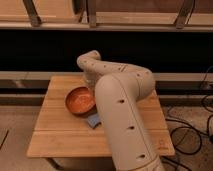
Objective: Drag the ceramic bowl in a circle
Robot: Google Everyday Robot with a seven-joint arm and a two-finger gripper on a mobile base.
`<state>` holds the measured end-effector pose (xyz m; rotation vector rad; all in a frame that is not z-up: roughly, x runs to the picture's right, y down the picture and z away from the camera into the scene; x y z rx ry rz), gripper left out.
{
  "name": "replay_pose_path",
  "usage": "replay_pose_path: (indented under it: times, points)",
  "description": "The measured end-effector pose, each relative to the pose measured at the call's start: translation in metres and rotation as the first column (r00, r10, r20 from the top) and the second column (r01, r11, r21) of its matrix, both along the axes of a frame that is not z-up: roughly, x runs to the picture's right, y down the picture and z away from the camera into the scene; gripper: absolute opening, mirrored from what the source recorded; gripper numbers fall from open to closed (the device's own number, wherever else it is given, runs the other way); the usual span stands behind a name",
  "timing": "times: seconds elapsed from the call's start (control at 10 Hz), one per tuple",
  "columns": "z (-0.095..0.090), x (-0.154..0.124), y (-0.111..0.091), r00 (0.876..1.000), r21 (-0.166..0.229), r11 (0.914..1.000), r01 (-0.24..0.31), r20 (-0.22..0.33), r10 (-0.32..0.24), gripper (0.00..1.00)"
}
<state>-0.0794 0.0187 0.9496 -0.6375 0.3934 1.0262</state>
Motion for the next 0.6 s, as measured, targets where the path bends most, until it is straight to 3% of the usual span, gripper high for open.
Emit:
replay_pose_path:
  times: [0.3,0.6]
  points:
    - [0.020,-0.038,-0.024,0.997,0.044,0.9985,0.033,0.071,-0.036,0.00]
    - [0.027,-0.084,-0.027,0.984,0.054,0.9966,0.063,0.164,-0.071,0.00]
